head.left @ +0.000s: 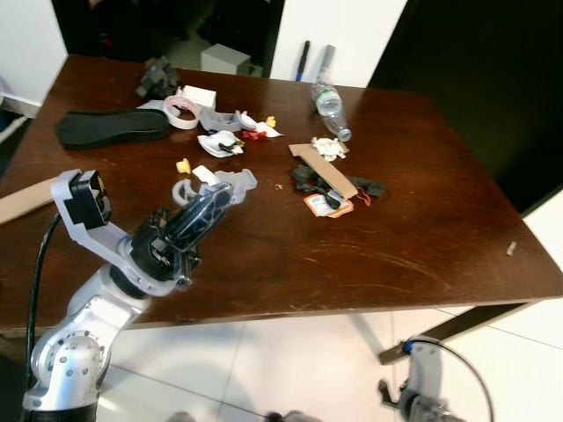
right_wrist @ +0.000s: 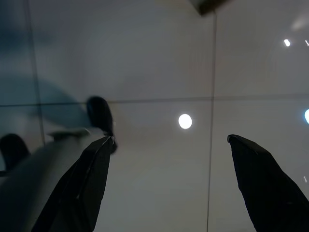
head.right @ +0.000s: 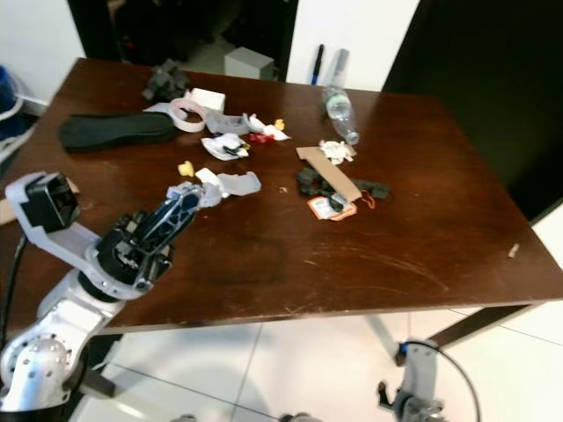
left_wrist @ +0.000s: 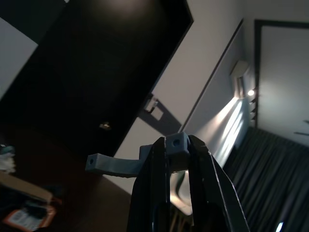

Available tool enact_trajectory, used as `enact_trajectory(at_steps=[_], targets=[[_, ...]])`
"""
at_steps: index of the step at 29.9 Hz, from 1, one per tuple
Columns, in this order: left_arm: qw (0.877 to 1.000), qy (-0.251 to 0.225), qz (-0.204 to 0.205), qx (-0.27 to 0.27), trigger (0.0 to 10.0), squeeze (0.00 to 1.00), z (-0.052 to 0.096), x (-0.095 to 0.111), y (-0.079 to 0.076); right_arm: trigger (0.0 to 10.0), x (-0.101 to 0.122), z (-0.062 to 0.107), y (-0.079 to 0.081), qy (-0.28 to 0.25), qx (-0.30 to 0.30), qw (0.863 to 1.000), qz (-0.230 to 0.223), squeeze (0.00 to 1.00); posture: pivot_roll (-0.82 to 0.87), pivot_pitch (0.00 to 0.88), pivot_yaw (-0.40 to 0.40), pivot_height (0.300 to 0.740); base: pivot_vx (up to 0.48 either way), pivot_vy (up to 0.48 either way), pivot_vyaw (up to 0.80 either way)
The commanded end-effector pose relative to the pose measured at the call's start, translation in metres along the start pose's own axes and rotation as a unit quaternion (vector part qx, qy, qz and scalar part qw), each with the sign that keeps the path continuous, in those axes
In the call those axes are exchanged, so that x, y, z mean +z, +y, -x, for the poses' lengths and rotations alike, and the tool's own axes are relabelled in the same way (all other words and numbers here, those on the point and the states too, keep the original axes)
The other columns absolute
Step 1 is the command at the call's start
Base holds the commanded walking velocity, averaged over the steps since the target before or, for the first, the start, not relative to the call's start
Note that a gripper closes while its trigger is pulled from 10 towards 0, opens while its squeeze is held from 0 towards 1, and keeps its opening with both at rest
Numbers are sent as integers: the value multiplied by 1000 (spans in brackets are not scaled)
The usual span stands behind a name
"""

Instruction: Picking trash to rubbish bin

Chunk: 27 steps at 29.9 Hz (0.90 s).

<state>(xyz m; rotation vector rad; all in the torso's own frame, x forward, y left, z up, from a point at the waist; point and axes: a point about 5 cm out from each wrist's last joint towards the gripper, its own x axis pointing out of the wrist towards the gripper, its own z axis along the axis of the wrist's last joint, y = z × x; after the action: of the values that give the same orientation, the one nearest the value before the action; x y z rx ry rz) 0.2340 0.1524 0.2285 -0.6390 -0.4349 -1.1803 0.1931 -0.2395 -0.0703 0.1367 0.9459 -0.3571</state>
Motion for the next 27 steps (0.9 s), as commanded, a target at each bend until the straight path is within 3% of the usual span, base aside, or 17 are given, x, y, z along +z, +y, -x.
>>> enact_trajectory(at_steps=[1, 7, 8, 11, 12, 13, 15, 17, 18, 21, 22, 25, 27], targets=[[1000, 20, 1, 8, 10000, 0, 0, -8, 0, 10000, 1, 1, -20, -5, -43, 999, -12, 0, 162, 120, -119, 740, 0, 0, 0], [997, 55, -7, 52, 10000, 0, 4, -22, 7, 10000, 9, 5, -57, 1, -144, 990, 7, 0, 160, 116, -120, 740, 0, 0, 0], [997, 55, -7, 52, 10000, 0, 4, -22, 7, 10000, 9, 5, -57, 1, -144, 990, 7, 0, 160, 116, -120, 740, 0, 0, 0], [992, 80, -27, 96, 10000, 0, 9, -27, 17, 10000, 10, 12, -89, 11, -225, 974, -16, 0, 162, 117, -121, 740, 0, 0, 0], [992, 80, -27, 96, 10000, 0, 9, -27, 17, 10000, 10, 12, -89, 11, -225, 974, -16, 0, 162, 117, -121, 740, 0, 0, 0], [988, 93, -35, 114, 10000, 0, 14, -28, 20, 10000, 14, 18, -111, 6, -279, 960, -31, 0, 163, 121, -120, 740, 0, 0, 0], [988, 93, -35, 114, 10000, 0, 14, -28, 20, 10000, 14, 18, -111, 6, -279, 960, -31, 0, 163, 121, -120, 740, 0, 0, 0], [987, 97, -41, 124, 10000, 0, 20, -27, 20, 10000, 23, 27, -134, -4, -332, 942, -46, 0, 164, 124, -117, 740, 0, 0, 0], [987, 97, -41, 124, 10000, 0, 20, -27, 20, 10000, 23, 27, -134, -4, -332, 942, -46, 0, 164, 124, -117, 740, 0, 0, 0], [984, 102, -48, 137, 10000, 0, 26, -25, 18, 10000, 46, 47, -178, -28, -416, 905, -78, 0, 174, 131, -112, 740, 0, 0, 0], [984, 102, -48, 137, 10000, 0, 26, -25, 18, 10000, 46, 47, -178, -28, -416, 905, -78, 0, 174, 131, -112, 740, 0, 0, 0], [983, 103, -52, 140, 10000, 0, 27, -25, 17, 10000, 78, 66, -206, -79, -470, 874, -94, 0, 175, 139, -113, 740, 0, 0, 0], [983, 103, -52, 141, 10000, 0, 27, -25, 17, 10000, 86, 70, -210, -93, -478, 868, -98, 0, 175, 139, -113, 740, 0, 0, 0]])
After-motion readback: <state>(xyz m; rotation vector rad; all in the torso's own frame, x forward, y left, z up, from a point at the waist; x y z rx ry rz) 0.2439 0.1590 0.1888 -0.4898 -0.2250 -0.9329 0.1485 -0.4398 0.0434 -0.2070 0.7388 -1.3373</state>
